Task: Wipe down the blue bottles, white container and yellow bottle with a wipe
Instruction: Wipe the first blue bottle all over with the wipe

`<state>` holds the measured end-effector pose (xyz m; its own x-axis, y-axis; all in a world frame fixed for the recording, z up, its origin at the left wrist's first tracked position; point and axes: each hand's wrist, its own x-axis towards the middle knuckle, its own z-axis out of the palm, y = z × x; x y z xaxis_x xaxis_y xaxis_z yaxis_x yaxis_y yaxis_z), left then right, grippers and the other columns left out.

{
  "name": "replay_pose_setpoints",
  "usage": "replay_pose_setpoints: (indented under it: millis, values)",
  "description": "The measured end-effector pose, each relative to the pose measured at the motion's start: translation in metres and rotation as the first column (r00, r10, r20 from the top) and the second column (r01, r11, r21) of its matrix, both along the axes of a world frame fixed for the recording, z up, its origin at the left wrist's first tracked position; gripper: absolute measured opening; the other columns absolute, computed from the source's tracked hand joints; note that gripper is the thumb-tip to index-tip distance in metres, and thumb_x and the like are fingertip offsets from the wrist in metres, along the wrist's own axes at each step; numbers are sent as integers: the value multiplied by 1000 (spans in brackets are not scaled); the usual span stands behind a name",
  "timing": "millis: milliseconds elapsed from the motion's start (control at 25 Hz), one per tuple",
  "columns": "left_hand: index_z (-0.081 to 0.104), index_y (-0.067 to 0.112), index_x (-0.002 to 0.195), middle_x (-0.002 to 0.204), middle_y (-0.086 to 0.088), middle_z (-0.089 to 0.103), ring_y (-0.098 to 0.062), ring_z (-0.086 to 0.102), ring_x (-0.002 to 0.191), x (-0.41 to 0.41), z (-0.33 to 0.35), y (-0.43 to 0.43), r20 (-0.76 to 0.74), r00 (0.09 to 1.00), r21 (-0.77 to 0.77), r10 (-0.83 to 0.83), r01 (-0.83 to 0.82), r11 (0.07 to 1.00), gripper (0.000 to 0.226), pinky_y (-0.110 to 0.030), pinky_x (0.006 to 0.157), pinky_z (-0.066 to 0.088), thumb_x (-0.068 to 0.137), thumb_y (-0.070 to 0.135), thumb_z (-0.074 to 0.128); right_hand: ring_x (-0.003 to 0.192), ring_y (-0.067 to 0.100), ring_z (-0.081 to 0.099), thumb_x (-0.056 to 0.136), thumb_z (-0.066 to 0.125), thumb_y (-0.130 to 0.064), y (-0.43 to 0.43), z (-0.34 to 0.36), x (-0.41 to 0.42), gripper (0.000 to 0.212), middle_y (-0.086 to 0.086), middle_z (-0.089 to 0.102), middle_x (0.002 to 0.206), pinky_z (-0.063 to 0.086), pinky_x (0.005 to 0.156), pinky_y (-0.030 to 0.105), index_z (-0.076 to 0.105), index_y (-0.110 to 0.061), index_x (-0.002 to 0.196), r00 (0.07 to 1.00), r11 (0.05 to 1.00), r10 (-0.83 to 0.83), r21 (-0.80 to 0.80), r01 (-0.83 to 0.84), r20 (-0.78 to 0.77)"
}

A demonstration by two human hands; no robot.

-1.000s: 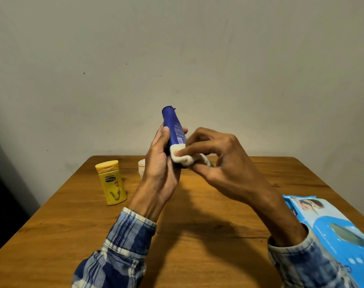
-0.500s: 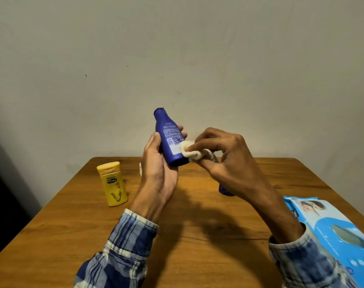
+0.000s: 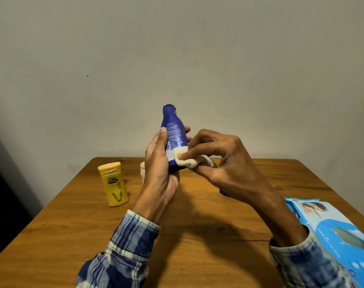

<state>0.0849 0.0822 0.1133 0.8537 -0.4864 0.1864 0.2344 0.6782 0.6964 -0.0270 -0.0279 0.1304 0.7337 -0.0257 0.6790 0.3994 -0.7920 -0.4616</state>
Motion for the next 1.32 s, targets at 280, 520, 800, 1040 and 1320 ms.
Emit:
replay_pose_setpoints:
  millis: [280, 520, 800, 1040, 1320]
  values:
    - [55, 3, 136, 108, -14, 72, -21, 69, 92, -13, 1, -3, 171, 984, 104, -52, 34, 994, 40, -33, 79, 61, 106, 28, 48, 102, 6, 61, 87, 76, -9, -3, 1, 0, 24, -2, 64, 106, 54, 82, 14, 75, -14, 111, 982, 988, -147, 60, 140, 117]
    - [49, 13, 147, 124, -13, 71, -19, 71, 101, -11, 1, 0, 262, 961, 166, -87, 44, 985, 41, -30, 80, 61, 108, 26, 46, 99, 6, 63, 87, 77, -17, -9, 3, -1, 20, -7, 65, 101, 55, 77, 16, 76, -15, 107, 980, 981, -163, 129, 148, 111]
    - [52, 14, 145, 127, -17, 70, -21, 72, 98, -6, 0, 1, 246, 969, 148, -41, 5, 989, 40, -31, 76, 63, 108, 26, 46, 101, 1, 59, 84, 80, -17, -12, 5, -5, 22, -15, 60, 102, 51, 82, 10, 77, -17, 105, 986, 997, -54, -68, 43, -155]
    - [55, 17, 143, 117, -7, 72, -14, 70, 97, -14, 1, 1, 328, 927, 289, -185, 88, 953, 38, -26, 80, 59, 106, 25, 48, 97, 11, 66, 90, 75, -19, -12, 6, -3, 21, -3, 67, 102, 59, 75, 24, 75, -15, 110, 948, 947, -221, 284, 152, 230]
    - [53, 11, 143, 118, -17, 71, -22, 71, 94, -7, -1, 1, 231, 971, 201, -66, 19, 979, 40, -34, 77, 62, 108, 27, 45, 96, 9, 64, 84, 79, -22, -14, 4, -5, 20, -8, 65, 100, 58, 80, 33, 78, -18, 103, 985, 998, -25, 52, 34, -172]
